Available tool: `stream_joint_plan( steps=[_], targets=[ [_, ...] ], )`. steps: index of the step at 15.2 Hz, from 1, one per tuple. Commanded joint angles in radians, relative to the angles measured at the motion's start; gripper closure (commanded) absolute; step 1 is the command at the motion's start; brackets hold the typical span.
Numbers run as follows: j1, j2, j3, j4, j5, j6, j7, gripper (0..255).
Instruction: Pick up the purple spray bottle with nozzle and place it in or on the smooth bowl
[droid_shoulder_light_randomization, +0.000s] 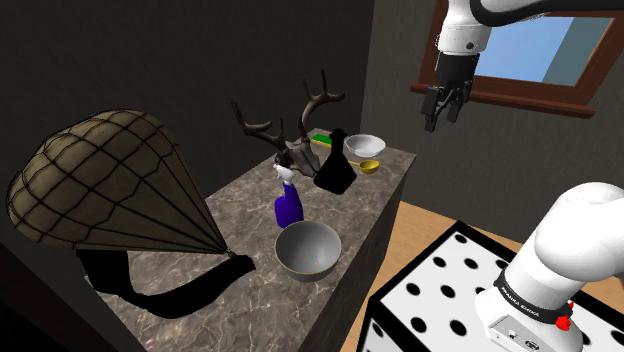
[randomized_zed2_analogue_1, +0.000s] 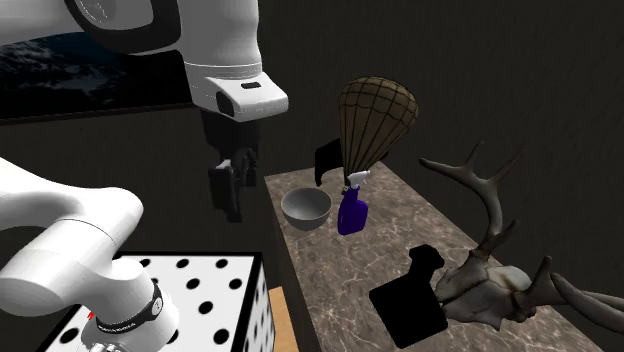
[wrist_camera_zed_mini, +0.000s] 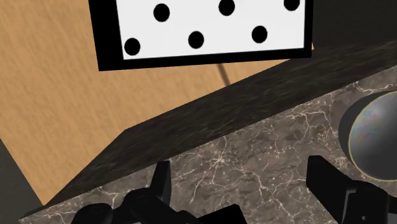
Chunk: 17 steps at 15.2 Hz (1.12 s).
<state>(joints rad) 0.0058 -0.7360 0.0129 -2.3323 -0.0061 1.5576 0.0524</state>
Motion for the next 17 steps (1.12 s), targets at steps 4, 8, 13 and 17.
stream_joint_plan(
  steps=[4,8,13,17],
  targets=[
    [0.023,0.080,0.036,0.018,0.026,0.063,0.024,0],
    [0.049,0.194,0.083,0.058,0.053,0.141,0.054,0],
    [0.079,0.346,0.141,0.131,0.071,0.224,0.092,0],
    [0.100,0.474,0.184,0.210,0.070,0.278,0.125,0]
  ],
)
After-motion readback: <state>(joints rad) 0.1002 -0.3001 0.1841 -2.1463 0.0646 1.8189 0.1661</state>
